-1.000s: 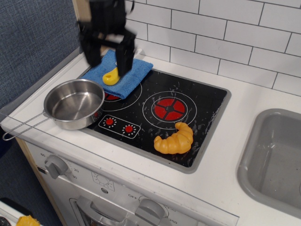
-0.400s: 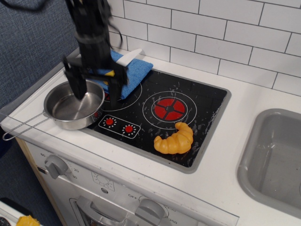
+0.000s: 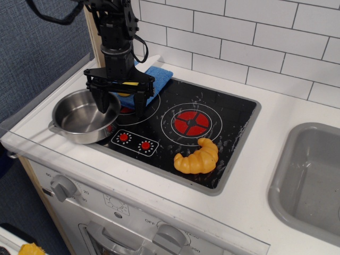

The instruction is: Move silver pot to back right corner of stove top

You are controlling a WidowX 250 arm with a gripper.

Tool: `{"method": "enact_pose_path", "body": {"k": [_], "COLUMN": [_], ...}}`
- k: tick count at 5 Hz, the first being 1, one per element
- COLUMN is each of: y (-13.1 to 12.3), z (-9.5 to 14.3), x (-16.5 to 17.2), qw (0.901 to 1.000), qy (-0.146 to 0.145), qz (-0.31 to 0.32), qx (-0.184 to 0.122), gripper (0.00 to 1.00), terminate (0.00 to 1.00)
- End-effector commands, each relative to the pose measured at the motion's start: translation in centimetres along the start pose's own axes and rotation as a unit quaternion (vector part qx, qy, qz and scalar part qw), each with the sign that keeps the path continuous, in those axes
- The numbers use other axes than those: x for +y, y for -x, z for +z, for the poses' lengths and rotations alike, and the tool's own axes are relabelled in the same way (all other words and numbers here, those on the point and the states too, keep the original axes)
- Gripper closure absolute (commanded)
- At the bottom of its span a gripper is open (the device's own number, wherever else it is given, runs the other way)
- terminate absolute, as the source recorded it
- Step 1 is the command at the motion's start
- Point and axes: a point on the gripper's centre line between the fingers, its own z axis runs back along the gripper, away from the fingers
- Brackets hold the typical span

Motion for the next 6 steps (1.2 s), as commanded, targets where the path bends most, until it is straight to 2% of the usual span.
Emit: {"method": "enact_pose_path", "body": {"k": [1, 3, 4, 5, 6], "y": [0.0, 1.5, 1.1, 0.4, 0.0], "z": [2.7, 8.7, 11.1, 11.5, 11.0], "x": [-0.3, -0.1, -2.0, -5.5, -9.4], "qw": [0.9990, 0.9942, 0.9895, 0.9729, 0.9452], "qy": [-0.007, 0.018, 0.040, 0.034, 0.031], "qz": [-0.021, 0.000, -0.081, -0.204, -0.311], "qx": [-0.039, -0.106, -0.113, -0.104, -0.096], "gripper": [1.00, 1.00, 1.00, 1.00, 1.00], "terminate": [0.00, 0.00, 0.00, 0.00, 0.00]}}
